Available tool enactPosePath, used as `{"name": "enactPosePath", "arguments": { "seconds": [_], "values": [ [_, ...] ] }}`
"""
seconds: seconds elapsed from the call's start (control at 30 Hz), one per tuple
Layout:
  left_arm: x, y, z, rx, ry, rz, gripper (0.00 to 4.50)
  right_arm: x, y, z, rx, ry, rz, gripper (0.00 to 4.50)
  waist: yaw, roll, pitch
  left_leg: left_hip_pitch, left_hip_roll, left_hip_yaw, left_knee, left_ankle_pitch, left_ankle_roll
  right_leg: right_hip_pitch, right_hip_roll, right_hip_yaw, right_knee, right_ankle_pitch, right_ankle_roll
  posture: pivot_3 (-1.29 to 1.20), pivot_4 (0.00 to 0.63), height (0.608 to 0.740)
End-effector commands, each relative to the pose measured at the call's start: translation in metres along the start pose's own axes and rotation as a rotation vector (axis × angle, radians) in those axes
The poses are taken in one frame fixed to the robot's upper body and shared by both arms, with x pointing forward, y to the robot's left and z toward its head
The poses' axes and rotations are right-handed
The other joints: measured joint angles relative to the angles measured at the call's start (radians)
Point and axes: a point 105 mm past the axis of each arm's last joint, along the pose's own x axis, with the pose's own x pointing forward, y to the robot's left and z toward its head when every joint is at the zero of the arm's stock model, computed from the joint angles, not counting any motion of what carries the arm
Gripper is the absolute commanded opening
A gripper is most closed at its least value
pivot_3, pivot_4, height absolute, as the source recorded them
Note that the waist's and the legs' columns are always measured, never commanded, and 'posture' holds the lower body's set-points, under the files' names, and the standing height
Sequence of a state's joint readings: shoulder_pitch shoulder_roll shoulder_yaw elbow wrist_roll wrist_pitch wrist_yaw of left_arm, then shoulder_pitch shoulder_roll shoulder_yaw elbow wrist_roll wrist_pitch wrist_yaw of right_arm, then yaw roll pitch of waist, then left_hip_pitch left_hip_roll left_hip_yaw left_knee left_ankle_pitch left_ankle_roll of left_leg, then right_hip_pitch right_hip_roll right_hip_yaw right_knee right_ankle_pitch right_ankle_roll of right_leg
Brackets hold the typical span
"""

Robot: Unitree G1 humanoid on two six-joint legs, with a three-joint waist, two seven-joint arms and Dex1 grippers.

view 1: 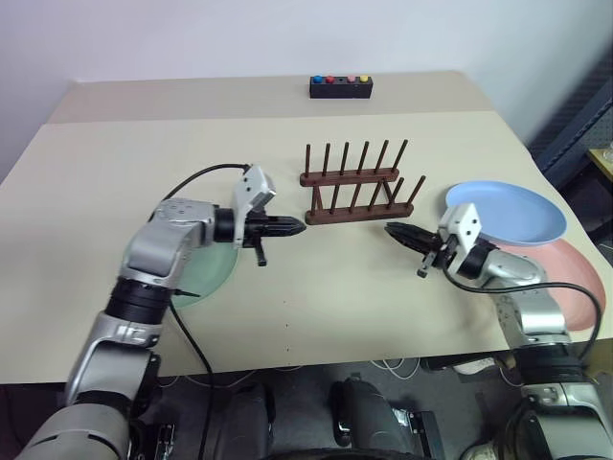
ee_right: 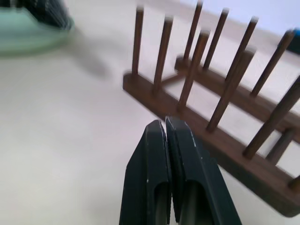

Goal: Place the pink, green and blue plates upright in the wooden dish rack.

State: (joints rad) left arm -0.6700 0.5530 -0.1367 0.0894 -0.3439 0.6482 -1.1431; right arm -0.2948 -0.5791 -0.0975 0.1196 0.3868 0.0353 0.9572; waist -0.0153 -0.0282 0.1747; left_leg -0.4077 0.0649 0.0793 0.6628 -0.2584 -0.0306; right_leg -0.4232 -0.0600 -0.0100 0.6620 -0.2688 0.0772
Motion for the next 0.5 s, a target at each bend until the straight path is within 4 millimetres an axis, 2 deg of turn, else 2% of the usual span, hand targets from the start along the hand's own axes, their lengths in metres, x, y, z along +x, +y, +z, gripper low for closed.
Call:
{"name": "enactPosePath", "arguments": {
  "seconds": [0.03, 0.1, 0.13, 0.2, 0.3, 0.43, 0.5],
  "values": [
    [-0.026, 0.001, 0.021, -0.027, -0.092, -0.014, 0.54, -0.013, -0.008, 0.026, -0.007, -0.065, -0.036, 0.0, 0.002, 0.0, 0.0, 0.0, 0.0, 0.0, 0.0, 0.0, 0.0, 0.0, 0.0, 0.0, 0.0, 0.0, 0.0, 0.0, 0.15, 0.74],
    [-0.04, 0.006, 0.031, -0.056, -0.157, 0.002, 1.32, -0.018, -0.009, 0.031, -0.007, -0.065, -0.051, 0.0, 0.003, 0.0, 0.0, 0.0, 0.0, 0.0, 0.0, 0.0, 0.0, 0.0, 0.0, 0.0, 0.0, 0.0, 0.0, 0.0, 0.15, 0.74],
    [-0.046, 0.009, 0.035, -0.061, -0.182, 0.014, 1.86, -0.021, -0.009, 0.033, -0.008, -0.068, -0.056, 0.25, 0.005, 0.0, 0.0, 0.0, 0.0, 0.0, 0.0, 0.0, 0.0, 0.0, 0.0, 0.0, -0.001, 0.0, 0.0, 0.0, 0.15, 0.74],
    [-0.053, 0.012, 0.041, -0.058, -0.214, 0.023, 2.86, -0.023, -0.008, 0.037, 0.009, -0.076, -0.054, 0.88, 0.004, 0.0, 0.0, -0.001, 0.0, 0.0, 0.0, 0.0, 0.0, 0.0, 0.0, 0.0, -0.001, 0.0, 0.0, 0.0, 0.15, 0.74],
    [-0.064, 0.012, 0.039, -0.042, -0.216, 0.013, 4.45, -0.026, -0.006, 0.042, 0.008, -0.075, -0.054, 2.38, 0.004, 0.0, 0.0, -0.001, 0.0, 0.0, 0.0, 0.0, 0.0, 0.0, 0.0, 0.0, -0.001, 0.0, 0.0, 0.0, 0.15, 0.74],
    [-0.073, 0.011, 0.033, -0.009, -0.189, 0.007, 4.5, -0.028, -0.008, 0.042, 0.007, -0.065, -0.069, 4.4, 0.001, 0.0, 0.0, 0.0, 0.0, 0.0, 0.0, 0.0, 0.0, 0.0, 0.0, 0.0, -0.001, 0.0, 0.0, 0.0, 0.15, 0.74],
    [-0.077, 0.011, 0.036, 0.021, -0.201, 0.003, 4.5, -0.029, -0.009, 0.043, 0.003, -0.064, -0.08, 4.46, 0.002, 0.0, 0.0, -0.001, 0.0, 0.0, 0.0, 0.0, 0.0, 0.0, 0.0, 0.0, -0.001, 0.0, 0.0, 0.0, 0.15, 0.74]
  ]
}}
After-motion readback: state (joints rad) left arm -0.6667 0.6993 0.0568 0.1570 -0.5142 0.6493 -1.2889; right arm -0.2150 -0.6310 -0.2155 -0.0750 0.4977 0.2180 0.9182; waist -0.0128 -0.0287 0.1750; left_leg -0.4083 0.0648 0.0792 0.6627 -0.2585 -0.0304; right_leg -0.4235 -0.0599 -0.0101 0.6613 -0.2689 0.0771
